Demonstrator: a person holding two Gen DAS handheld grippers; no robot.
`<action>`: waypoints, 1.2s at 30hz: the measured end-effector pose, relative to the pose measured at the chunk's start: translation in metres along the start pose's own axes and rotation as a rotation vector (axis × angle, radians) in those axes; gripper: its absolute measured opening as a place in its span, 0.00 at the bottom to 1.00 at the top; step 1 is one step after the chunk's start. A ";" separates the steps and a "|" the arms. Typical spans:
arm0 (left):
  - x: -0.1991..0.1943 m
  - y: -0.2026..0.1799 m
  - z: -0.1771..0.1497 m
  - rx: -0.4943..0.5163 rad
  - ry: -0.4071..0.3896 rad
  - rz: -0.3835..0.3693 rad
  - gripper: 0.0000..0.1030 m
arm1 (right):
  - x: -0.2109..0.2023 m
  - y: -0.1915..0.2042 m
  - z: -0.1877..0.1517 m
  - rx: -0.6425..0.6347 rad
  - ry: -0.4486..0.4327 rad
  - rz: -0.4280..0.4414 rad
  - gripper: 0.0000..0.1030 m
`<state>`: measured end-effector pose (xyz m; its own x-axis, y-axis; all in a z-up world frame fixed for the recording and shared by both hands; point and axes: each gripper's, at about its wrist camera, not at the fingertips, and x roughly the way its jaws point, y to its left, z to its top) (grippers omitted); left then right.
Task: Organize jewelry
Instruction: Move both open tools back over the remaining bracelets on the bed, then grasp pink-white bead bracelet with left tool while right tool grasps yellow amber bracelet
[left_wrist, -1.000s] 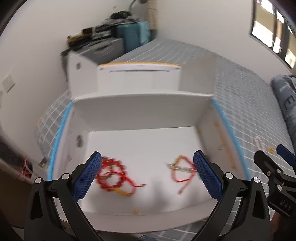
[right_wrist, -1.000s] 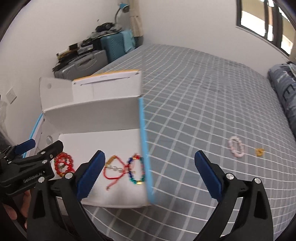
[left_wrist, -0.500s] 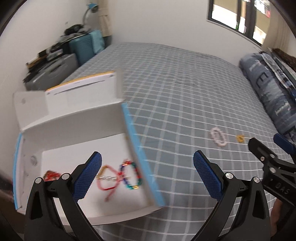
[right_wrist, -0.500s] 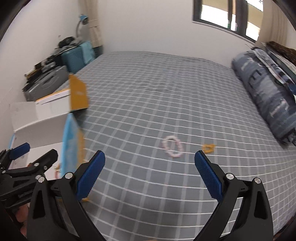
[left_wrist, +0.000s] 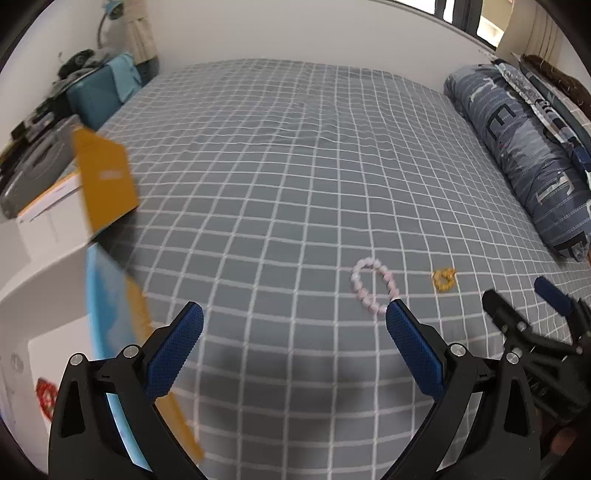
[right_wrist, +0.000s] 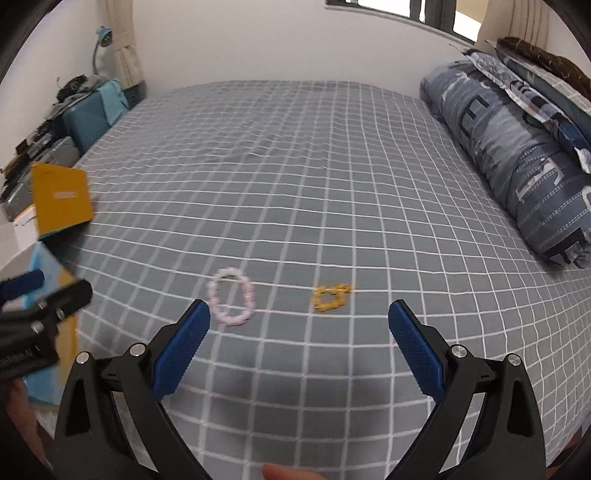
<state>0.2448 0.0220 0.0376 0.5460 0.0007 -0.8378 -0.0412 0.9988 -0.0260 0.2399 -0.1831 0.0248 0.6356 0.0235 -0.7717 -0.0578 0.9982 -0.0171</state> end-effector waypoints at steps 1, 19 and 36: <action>0.007 -0.004 0.004 0.005 0.006 -0.003 0.94 | 0.009 -0.005 0.002 -0.003 0.003 -0.006 0.91; 0.156 -0.043 0.011 0.073 0.173 -0.076 0.94 | 0.138 -0.047 0.011 0.046 0.165 0.012 0.83; 0.177 -0.054 0.000 0.091 0.183 -0.021 0.62 | 0.169 -0.044 -0.003 0.049 0.262 -0.022 0.51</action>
<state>0.3437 -0.0319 -0.1095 0.3846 -0.0207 -0.9228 0.0486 0.9988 -0.0022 0.3480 -0.2236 -0.1066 0.4148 -0.0074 -0.9099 -0.0045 0.9999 -0.0102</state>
